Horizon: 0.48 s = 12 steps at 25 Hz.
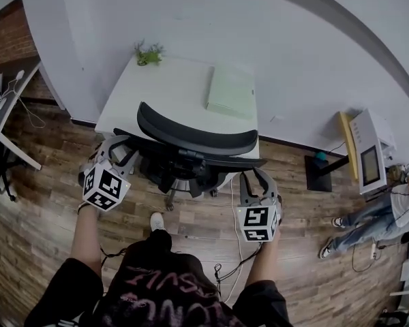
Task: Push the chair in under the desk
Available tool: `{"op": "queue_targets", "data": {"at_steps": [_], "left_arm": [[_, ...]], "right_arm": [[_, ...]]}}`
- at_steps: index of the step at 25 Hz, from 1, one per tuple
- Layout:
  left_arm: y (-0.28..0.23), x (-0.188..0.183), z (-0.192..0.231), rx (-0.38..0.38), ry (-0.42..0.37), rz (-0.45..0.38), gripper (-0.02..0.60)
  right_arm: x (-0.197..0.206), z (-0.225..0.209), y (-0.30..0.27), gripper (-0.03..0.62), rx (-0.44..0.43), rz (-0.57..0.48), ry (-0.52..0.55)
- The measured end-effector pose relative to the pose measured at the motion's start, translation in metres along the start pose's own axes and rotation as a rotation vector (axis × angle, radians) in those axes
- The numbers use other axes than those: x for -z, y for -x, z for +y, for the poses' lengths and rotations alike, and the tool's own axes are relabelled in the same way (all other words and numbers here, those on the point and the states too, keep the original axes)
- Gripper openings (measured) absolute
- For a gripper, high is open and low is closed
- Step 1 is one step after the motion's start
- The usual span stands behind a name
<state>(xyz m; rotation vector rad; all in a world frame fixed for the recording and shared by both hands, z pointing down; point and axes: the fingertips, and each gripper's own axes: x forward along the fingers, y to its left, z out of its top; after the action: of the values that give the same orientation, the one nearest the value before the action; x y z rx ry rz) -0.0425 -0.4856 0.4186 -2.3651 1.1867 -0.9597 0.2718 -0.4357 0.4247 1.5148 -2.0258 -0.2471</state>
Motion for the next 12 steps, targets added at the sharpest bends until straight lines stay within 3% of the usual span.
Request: {"op": "queue_targets", "data": {"at_steps": [4,7,12], "left_arm": [[0.013,-0.007,-0.001,-0.035,0.049,-0.041,0.1],[0.023,-0.014,-0.001,-0.071,0.085,-0.071,0.05],[0.036,-0.021,-0.002,-0.093,0.188,-0.127,0.022]], "right_arm": [[-0.011,-0.002,0.015,0.06,0.043,-0.069,-0.083],[-0.015,0.0,0.024,0.043,0.058,-0.092,-0.108],[-0.017,0.007,0.036,0.034,0.06,-0.127,-0.173]]}}
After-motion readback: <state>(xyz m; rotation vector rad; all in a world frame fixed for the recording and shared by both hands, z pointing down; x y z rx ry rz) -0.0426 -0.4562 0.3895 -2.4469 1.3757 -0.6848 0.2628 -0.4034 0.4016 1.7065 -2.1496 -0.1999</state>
